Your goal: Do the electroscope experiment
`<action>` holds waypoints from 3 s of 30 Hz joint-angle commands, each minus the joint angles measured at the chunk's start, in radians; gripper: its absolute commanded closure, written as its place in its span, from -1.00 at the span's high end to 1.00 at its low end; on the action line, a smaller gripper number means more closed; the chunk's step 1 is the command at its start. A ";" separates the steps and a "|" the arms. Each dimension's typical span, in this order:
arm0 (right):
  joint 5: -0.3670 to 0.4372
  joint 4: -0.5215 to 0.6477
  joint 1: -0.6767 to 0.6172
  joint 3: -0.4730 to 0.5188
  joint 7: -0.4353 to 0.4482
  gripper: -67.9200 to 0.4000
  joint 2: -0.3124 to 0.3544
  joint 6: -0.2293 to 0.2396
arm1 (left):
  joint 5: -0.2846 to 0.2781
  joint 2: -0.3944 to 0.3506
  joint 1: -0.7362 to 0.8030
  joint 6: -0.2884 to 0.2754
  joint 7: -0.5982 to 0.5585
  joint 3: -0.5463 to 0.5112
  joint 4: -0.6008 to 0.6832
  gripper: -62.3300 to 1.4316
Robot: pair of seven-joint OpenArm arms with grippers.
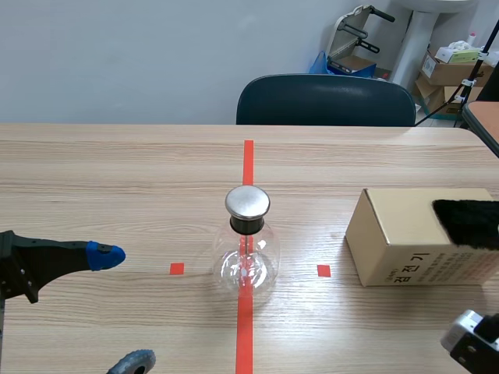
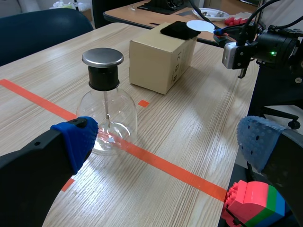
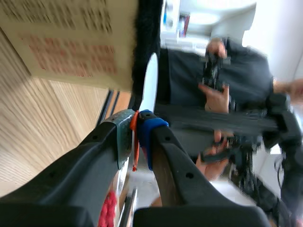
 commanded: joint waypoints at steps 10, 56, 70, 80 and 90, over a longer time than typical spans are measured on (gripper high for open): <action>-0.003 0.019 0.000 -0.001 -0.106 -0.96 0.009 -0.057 | 0.000 0.007 0.008 -0.005 -0.011 -0.002 0.013 1.00; -0.032 0.019 0.003 0.001 0.003 -0.96 0.016 -0.057 | -0.007 0.008 0.008 -0.005 0.005 -0.002 0.013 1.00; -0.055 0.019 0.006 0.005 -0.054 -0.96 0.025 -0.057 | -0.014 0.008 0.008 -0.005 0.005 -0.002 0.013 1.00; -0.040 0.019 0.014 -0.016 0.189 -0.96 0.043 -0.057 | -0.014 0.008 0.008 -0.005 0.005 -0.002 0.013 1.00; -0.034 0.019 0.012 -0.039 -0.024 -0.96 0.041 -0.057 | -0.014 0.008 0.008 -0.005 0.005 -0.002 0.013 1.00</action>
